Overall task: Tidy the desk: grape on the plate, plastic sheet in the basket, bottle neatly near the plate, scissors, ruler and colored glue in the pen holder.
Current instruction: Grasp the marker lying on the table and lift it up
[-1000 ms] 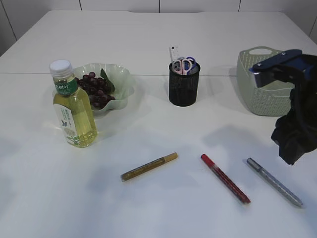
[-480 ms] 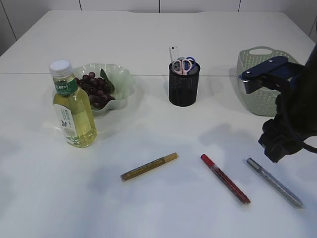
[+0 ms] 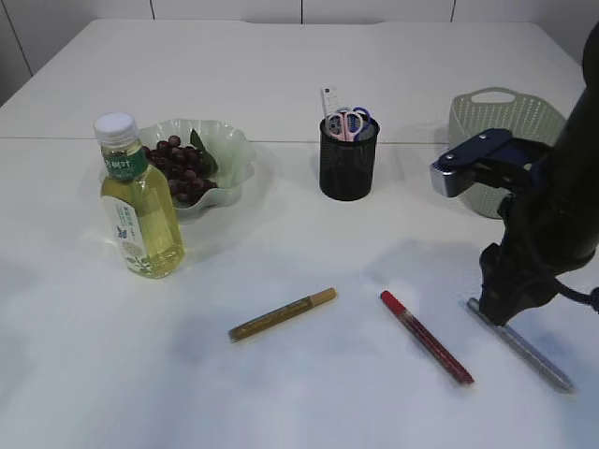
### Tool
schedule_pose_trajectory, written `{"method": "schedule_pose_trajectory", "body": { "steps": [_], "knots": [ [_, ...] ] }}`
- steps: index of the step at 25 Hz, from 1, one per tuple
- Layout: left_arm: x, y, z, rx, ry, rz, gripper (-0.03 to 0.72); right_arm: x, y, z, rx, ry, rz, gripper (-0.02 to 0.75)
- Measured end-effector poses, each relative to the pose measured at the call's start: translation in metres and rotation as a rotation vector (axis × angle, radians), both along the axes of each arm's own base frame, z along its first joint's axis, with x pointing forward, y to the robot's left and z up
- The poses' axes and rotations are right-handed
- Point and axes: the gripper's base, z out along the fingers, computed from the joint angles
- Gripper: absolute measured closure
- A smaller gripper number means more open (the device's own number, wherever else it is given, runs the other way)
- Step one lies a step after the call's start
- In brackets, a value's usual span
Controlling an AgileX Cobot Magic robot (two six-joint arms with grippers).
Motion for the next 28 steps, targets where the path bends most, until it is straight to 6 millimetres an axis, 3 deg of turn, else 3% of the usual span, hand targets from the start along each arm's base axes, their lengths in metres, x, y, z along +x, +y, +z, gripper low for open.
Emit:
{"method": "schedule_pose_trajectory", "body": {
  "steps": [7,14,28],
  "knots": [
    [0.0,0.0,0.0,-0.003,-0.004,0.0,0.254,0.018,-0.035,-0.023,0.034,0.083,-0.122,0.315],
    [0.001,0.0,0.0,-0.005,-0.01,-0.001,0.254,0.027,-0.036,-0.052,0.003,0.15,-0.101,0.315],
    [0.0,0.0,0.0,-0.004,-0.005,0.0,0.254,0.037,-0.039,-0.088,-0.063,0.193,-0.072,0.315]
  ]
}}
